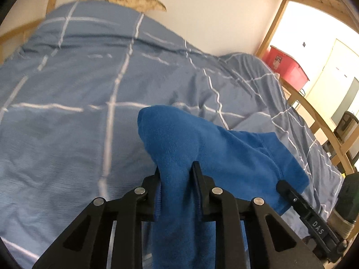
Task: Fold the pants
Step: 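Grasp the bundle edge with the left tool while the right tool pinches the fold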
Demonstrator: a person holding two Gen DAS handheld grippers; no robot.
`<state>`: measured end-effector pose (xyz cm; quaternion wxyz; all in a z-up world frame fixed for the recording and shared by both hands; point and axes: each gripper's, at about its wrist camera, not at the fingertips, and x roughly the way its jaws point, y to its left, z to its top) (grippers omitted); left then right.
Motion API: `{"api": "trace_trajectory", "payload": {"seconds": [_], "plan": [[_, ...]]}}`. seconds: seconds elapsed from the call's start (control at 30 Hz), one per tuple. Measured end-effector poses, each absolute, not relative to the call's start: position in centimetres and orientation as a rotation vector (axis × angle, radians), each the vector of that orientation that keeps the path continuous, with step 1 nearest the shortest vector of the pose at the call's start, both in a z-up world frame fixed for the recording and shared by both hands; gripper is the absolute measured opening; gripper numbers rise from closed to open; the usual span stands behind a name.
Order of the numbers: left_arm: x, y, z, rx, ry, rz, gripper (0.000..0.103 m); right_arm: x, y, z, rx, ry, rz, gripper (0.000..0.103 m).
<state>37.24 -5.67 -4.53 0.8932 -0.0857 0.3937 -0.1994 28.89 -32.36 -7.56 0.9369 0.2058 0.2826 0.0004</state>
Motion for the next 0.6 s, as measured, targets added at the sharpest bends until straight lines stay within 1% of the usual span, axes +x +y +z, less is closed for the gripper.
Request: {"api": "trace_trajectory", "payload": {"seconds": [0.13,0.27,0.47,0.6], "plan": [[35.6,-1.4,-1.9,-0.131,0.769,-0.37,0.023,28.0,-28.3,-5.2,0.375,0.555,0.054,0.033],[34.4,4.7,0.1,-0.08,0.735,-0.3,0.023,27.9,-23.0,-4.0,0.351,0.549,0.118,0.033],[35.0,13.4,0.7,-0.003,0.71,-0.199,0.023,29.6,-13.0,-3.8,0.327,0.552,0.21,0.033],[36.1,19.2,-0.4,0.007,0.7,-0.152,0.023,31.3,-7.1,-4.6,0.306,0.57,0.258,0.033]]}}
